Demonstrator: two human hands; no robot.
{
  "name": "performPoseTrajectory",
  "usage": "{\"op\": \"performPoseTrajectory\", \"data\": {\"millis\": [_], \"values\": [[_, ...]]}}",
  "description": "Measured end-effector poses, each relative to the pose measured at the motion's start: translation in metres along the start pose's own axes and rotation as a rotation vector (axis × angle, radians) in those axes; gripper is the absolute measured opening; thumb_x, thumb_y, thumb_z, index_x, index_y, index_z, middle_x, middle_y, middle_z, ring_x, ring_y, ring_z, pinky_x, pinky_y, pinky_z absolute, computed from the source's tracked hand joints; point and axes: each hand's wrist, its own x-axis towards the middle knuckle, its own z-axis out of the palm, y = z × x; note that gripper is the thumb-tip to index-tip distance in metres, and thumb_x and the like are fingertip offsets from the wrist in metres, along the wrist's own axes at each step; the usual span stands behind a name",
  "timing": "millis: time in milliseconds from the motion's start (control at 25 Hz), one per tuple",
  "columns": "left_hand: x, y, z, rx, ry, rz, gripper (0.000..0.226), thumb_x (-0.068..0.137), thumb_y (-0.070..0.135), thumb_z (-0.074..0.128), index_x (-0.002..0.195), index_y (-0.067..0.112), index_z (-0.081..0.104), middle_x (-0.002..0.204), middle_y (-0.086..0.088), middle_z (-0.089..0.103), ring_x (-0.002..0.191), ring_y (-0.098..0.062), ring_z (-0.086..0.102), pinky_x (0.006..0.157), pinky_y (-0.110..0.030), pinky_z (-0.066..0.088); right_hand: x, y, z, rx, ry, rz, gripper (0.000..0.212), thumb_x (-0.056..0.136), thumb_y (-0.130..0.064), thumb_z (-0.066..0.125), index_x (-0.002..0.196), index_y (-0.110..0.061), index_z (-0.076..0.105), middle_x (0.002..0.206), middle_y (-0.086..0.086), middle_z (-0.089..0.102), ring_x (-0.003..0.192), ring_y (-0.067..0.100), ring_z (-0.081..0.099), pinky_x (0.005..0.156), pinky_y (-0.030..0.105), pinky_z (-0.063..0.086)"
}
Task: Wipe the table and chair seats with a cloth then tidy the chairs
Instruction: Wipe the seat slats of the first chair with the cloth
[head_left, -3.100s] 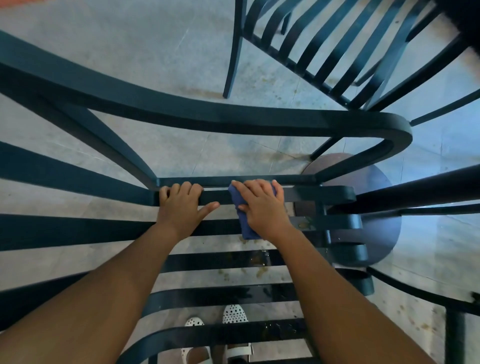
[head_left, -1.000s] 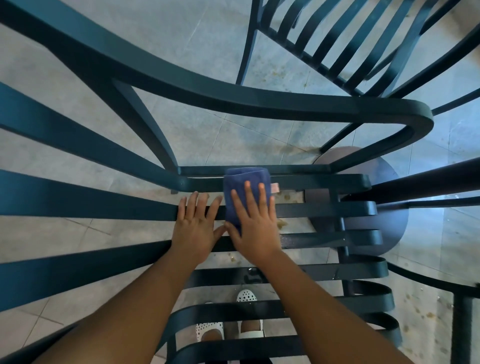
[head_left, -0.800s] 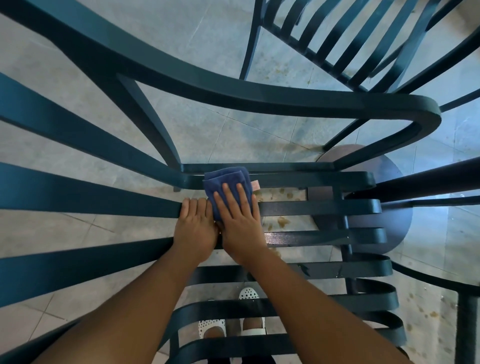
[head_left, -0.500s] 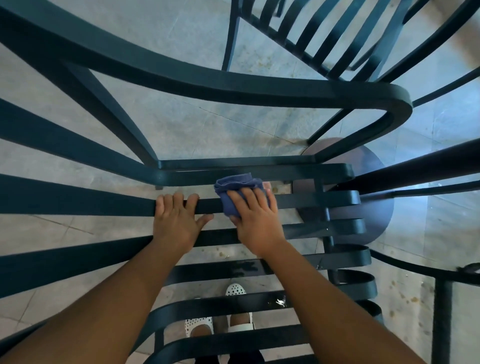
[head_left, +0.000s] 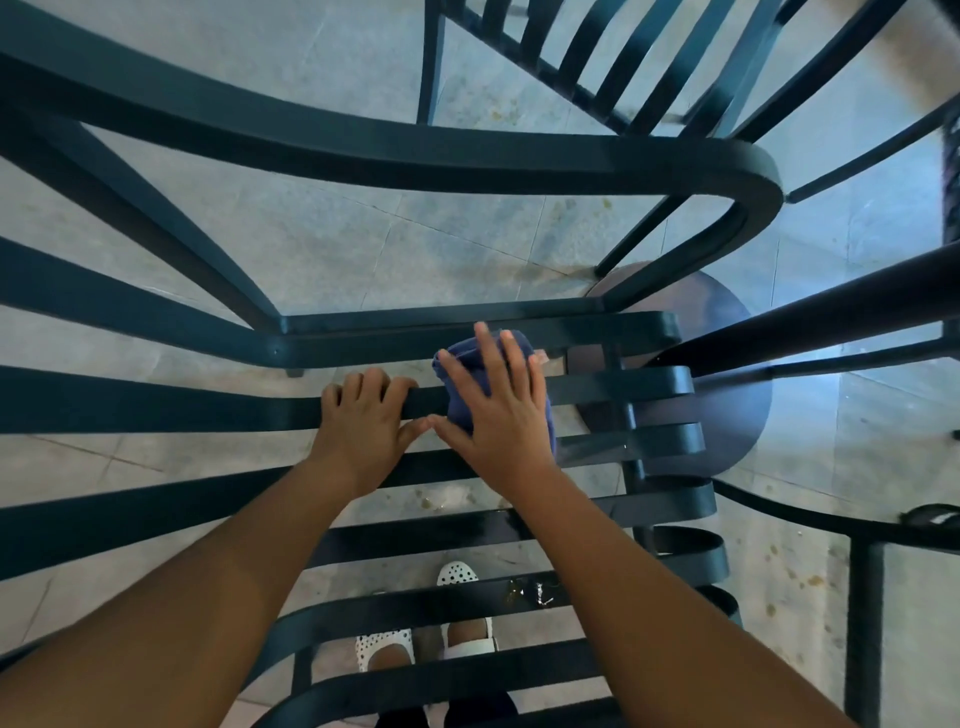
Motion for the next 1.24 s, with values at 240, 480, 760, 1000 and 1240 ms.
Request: {"op": "performPoseTrajectory", "data": {"millis": [240, 480, 760, 1000, 1240], "values": [[0.001, -0.005, 0.000, -0.032, -0.065, -0.038, 0.051, 0.092, 0.057, 0.032, 0.129, 0.023, 0.042, 0.121, -0.005, 0.043, 0.112, -0.023, 0.037, 0.099, -0.038, 0.027, -0.008, 0.030, -0.003, -0.062, -0.124, 0.008, 0.060, 0.088, -0.060, 0.032, 0.140, -0.031, 0.040, 0.153, 0.004, 0.029, 0.143, 0.030, 0.019, 0.112, 0.058, 0.008], [0.000, -0.011, 0.001, -0.028, -0.077, -0.071, 0.053, 0.091, 0.059, 0.030, 0.126, 0.022, 0.042, 0.122, -0.004, 0.045, 0.113, -0.023, 0.040, 0.100, -0.038, 0.028, -0.022, 0.092, -0.023, -0.113, -0.232, 0.284, 0.068, 0.088, -0.068, 0.007, 0.146, -0.037, 0.024, 0.157, 0.000, -0.010, 0.142, 0.025, -0.020, 0.111, 0.051, -0.014], [0.002, -0.007, 0.001, -0.021, -0.105, -0.085, 0.052, 0.092, 0.057, 0.030, 0.128, 0.021, 0.041, 0.124, -0.006, 0.043, 0.114, -0.025, 0.038, 0.100, -0.040, 0.026, -0.014, 0.097, -0.025, 0.084, -0.056, 0.922, 0.057, 0.097, -0.051, 0.027, 0.145, -0.023, 0.029, 0.158, 0.012, -0.003, 0.143, 0.038, -0.008, 0.116, 0.050, -0.001], [0.000, -0.007, -0.002, -0.006, -0.106, -0.088, 0.053, 0.092, 0.058, 0.029, 0.130, 0.022, 0.039, 0.124, -0.006, 0.042, 0.113, -0.024, 0.038, 0.100, -0.038, 0.026, -0.030, 0.071, -0.016, -0.029, -0.120, 0.330, 0.059, 0.094, -0.055, 0.018, 0.142, -0.027, 0.037, 0.155, 0.005, 0.022, 0.144, 0.031, 0.009, 0.114, 0.047, 0.005], [-0.009, -0.009, 0.002, -0.026, -0.061, -0.062, 0.079, 0.080, 0.073, 0.005, 0.142, 0.027, 0.022, 0.139, -0.006, 0.026, 0.130, -0.025, 0.023, 0.111, -0.041, 0.012, -0.031, 0.088, -0.022, 0.042, 0.129, 0.694, 0.041, 0.098, -0.038, 0.037, 0.133, -0.020, 0.050, 0.140, 0.004, 0.048, 0.110, 0.037, 0.039, 0.084, 0.035, 0.033]]}}
